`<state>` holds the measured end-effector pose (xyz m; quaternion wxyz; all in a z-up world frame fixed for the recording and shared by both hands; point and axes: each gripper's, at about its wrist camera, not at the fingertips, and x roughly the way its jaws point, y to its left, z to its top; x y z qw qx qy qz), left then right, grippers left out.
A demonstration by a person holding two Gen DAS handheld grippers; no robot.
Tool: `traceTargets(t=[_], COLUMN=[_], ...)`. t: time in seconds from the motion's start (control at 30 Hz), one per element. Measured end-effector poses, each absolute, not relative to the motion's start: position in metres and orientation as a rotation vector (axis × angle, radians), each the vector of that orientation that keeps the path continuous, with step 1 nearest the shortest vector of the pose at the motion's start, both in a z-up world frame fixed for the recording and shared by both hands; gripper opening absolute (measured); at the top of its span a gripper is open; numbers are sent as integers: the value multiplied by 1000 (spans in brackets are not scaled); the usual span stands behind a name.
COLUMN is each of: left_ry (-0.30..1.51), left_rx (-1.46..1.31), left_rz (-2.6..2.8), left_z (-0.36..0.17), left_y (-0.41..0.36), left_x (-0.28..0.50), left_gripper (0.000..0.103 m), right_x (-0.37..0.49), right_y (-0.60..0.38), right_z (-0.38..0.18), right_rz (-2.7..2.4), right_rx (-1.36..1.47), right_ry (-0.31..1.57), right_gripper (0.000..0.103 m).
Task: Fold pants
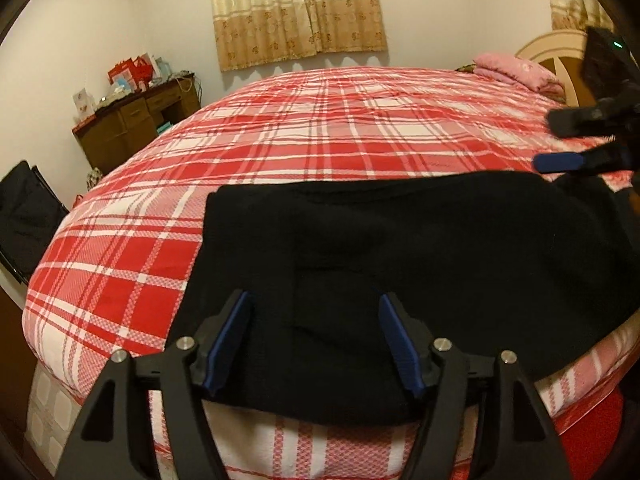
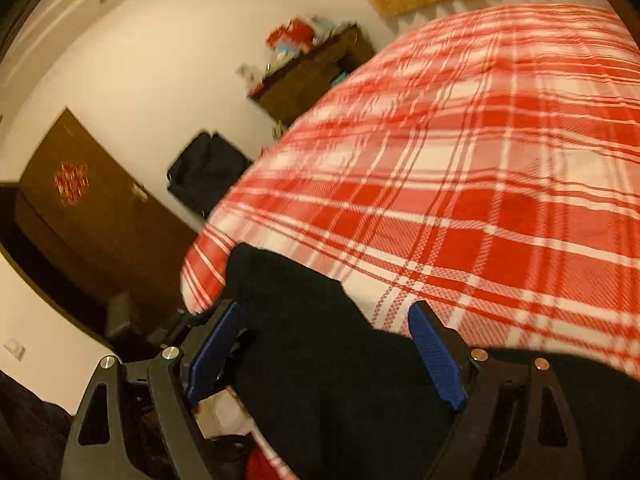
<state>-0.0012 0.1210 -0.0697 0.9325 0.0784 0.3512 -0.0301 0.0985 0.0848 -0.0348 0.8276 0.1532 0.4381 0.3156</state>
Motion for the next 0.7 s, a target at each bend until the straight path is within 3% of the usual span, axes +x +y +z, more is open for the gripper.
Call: traceTargets(t=[0.43,0.7], left_ry=[765,764], left_rx=[96,90], left_rz=[-84,-87], left_z=[-67,-67], left_y=[120,121], left_x=[7,7], left_gripper=[86,88], right_x=[66,79], right_y=[117,131], right_z=[-52,-53], right_rz=[819,782], right_rx=[255,247], right_ry=[1163,1094], right_gripper=[86,87])
